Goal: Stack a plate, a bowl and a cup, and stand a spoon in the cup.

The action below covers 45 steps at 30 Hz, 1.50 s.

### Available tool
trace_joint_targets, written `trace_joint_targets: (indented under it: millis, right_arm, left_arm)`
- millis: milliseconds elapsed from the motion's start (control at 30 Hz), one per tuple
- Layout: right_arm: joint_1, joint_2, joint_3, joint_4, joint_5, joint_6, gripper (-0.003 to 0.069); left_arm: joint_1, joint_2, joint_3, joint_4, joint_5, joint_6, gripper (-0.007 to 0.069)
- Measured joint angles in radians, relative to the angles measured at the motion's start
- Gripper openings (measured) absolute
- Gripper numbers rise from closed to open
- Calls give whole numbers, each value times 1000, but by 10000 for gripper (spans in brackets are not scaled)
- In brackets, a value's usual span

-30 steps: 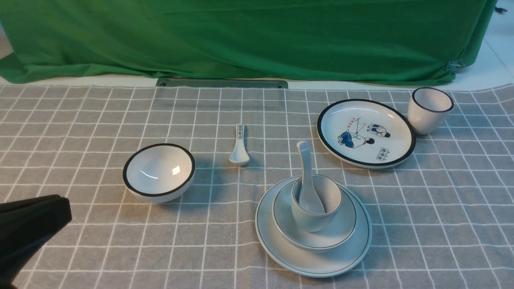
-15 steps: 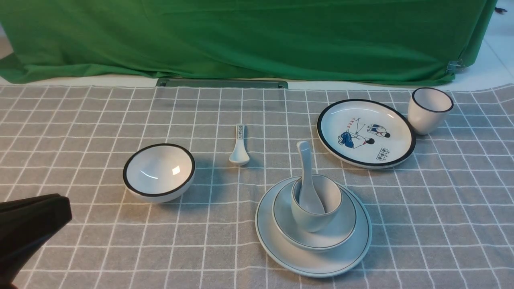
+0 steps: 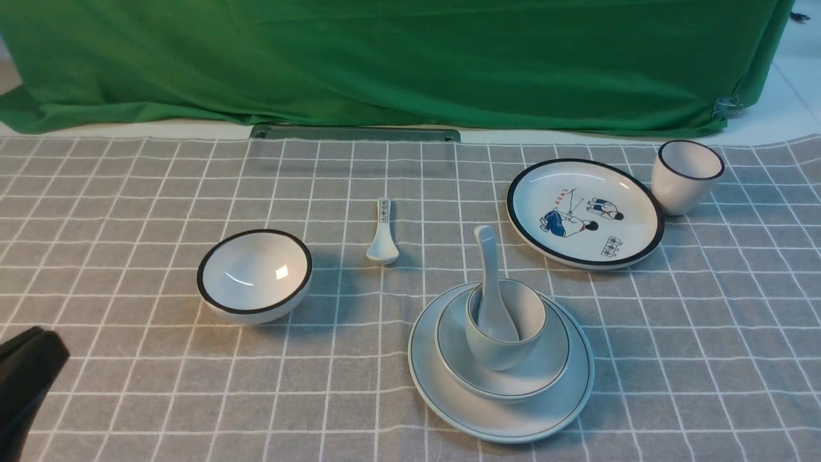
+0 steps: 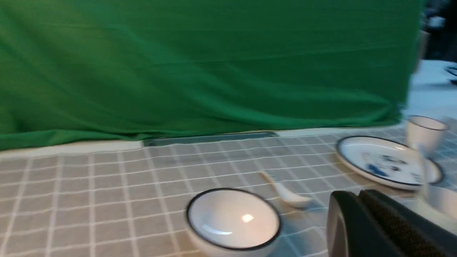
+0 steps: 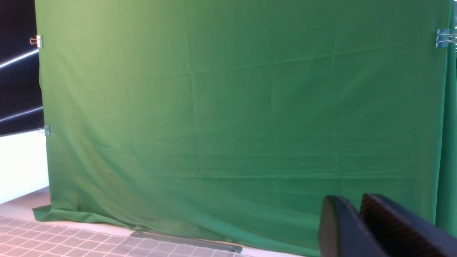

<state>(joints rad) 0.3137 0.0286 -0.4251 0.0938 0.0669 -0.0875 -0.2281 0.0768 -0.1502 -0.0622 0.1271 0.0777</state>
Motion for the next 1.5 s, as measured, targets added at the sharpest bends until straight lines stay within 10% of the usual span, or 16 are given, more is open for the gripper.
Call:
trace_joint_targets:
  millis: [267, 1200, 1500]
  right_arm:
    - [-1, 0, 0, 0, 4, 0, 144]
    - [-1, 0, 0, 0, 14, 0, 195]
    - [-107, -8, 82, -26, 84, -201, 213]
  left_arm:
    - [206, -75, 156, -35, 2, 2, 10]
    - [210, -75, 157, -19, 95, 5, 13]
    - [210, -75, 157, -19, 96, 21, 13]
